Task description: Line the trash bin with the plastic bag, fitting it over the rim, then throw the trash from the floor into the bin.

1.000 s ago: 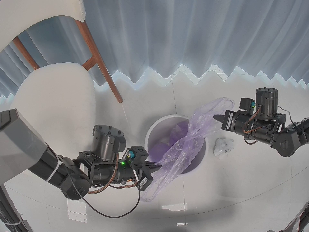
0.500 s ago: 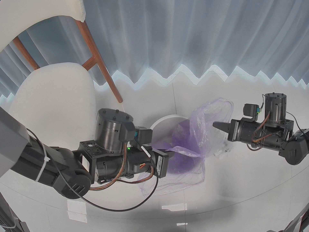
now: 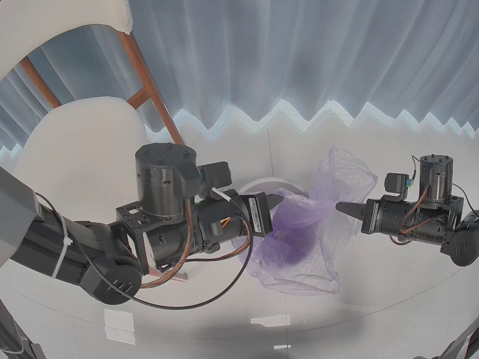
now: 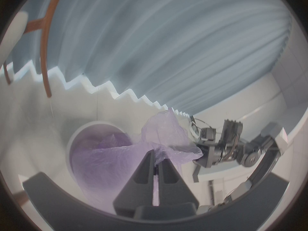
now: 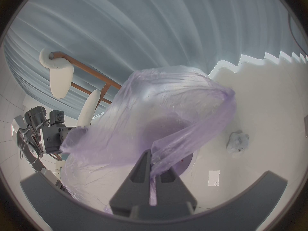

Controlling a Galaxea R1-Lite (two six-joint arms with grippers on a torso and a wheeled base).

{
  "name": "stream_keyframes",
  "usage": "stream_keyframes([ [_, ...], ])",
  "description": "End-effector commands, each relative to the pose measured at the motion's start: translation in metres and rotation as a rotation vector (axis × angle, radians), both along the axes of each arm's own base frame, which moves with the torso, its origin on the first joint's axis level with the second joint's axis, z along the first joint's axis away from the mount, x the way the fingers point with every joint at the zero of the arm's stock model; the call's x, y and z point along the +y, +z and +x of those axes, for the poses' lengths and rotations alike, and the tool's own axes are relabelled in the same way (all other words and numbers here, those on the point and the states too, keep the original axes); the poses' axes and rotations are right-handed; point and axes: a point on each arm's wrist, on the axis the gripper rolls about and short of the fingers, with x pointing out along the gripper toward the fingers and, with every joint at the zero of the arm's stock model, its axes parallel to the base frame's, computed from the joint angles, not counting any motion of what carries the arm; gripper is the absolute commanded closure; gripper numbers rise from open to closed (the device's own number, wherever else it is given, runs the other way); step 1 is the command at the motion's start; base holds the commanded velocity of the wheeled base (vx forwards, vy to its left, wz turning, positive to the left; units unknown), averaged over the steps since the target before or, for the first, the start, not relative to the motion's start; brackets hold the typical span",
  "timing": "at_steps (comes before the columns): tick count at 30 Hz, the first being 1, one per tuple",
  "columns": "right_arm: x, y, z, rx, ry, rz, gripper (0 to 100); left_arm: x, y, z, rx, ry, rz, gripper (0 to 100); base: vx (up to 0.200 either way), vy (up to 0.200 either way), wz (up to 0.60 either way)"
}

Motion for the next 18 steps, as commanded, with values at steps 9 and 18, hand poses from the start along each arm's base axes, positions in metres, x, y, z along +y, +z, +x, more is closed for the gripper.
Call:
stream_keyframes([
  [9,-0.007,0.001,0.000,-0.003,-0.032,-0.001,100,-0.009,-0.008,0.014,0.082,0.055,-0.044,100,0.000,0.000,0.00],
  [18,-0.021,-0.037,-0.006,0.137,-0.071,-0.021,100,-0.008,-0.050,0.026,0.087,0.159,0.241,100,0.000,0.000,0.00],
])
